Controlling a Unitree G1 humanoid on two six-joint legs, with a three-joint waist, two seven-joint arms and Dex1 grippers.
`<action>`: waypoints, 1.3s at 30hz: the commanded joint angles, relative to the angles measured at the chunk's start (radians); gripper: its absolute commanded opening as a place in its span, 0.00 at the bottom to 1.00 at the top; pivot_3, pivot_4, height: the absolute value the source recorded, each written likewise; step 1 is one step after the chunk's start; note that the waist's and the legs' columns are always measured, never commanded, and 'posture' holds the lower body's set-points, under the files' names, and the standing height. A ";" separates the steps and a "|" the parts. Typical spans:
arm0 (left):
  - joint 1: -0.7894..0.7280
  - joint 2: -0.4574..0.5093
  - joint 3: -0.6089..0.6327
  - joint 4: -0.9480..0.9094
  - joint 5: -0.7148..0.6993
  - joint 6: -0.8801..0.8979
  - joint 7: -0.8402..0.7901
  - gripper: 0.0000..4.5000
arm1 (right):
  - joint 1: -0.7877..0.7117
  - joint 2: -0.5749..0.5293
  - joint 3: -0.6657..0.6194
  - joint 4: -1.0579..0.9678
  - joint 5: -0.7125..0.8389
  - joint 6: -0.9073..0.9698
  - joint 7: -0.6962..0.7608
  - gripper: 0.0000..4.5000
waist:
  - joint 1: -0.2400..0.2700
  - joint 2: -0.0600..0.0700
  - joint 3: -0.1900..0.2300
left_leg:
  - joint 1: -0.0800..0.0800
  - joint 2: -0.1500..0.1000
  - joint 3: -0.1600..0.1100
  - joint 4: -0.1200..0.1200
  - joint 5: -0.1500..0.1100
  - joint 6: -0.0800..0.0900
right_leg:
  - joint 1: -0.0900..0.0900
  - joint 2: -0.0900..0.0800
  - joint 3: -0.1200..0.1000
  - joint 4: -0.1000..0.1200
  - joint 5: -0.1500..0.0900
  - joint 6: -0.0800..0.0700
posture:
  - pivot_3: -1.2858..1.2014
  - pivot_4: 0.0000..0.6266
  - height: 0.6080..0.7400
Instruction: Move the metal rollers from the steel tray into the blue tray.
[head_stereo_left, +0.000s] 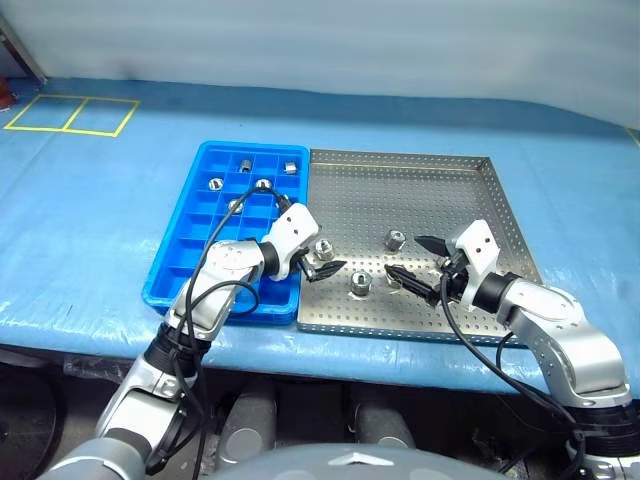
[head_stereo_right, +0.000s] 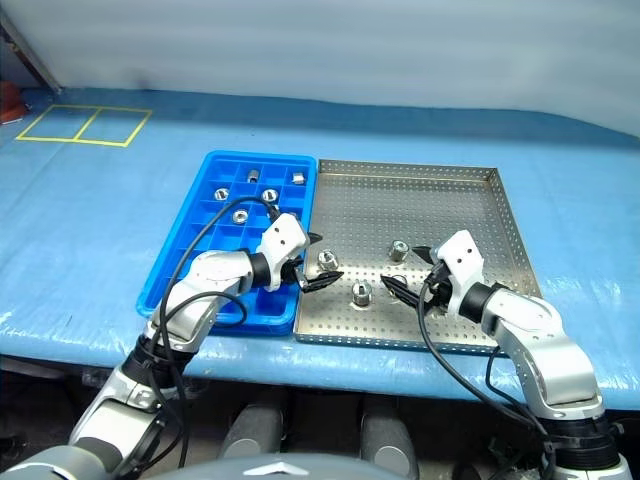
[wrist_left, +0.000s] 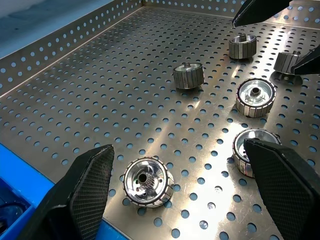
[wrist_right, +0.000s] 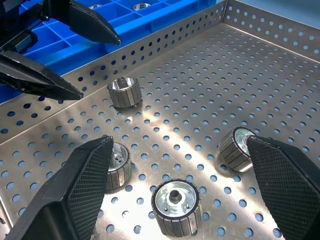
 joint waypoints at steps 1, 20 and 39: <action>-0.008 0.002 0.002 -0.056 -0.013 -0.013 -0.005 1.00 | -0.015 -0.005 -0.010 -0.009 0.000 -0.021 0.007 1.00 | 0.000 0.000 0.000 | 0.000 0.000 0.000 0.000 0.000 0.000 | 0.000 0.000 0.000 0.000 0.000 0.000 | 0.59 0.24 1.00; -0.012 -0.011 -0.017 -0.054 -0.013 -0.020 -0.013 1.00 | -0.023 -0.010 -0.003 0.005 -0.018 -0.027 0.019 1.00 | 0.000 0.000 0.000 | 0.000 0.000 0.000 0.000 0.000 0.000 | 0.000 0.000 0.000 0.000 0.000 0.000 | 0.59 0.24 1.00; -0.047 -0.032 -0.083 -0.032 0.004 -0.034 -0.050 1.00 | -0.026 -0.005 0.006 0.002 -0.029 -0.021 0.014 1.00 | 0.002 0.000 0.000 | 0.000 0.000 0.000 0.000 0.000 0.000 | 0.000 0.000 0.000 0.000 0.000 0.000 | 0.59 0.24 1.00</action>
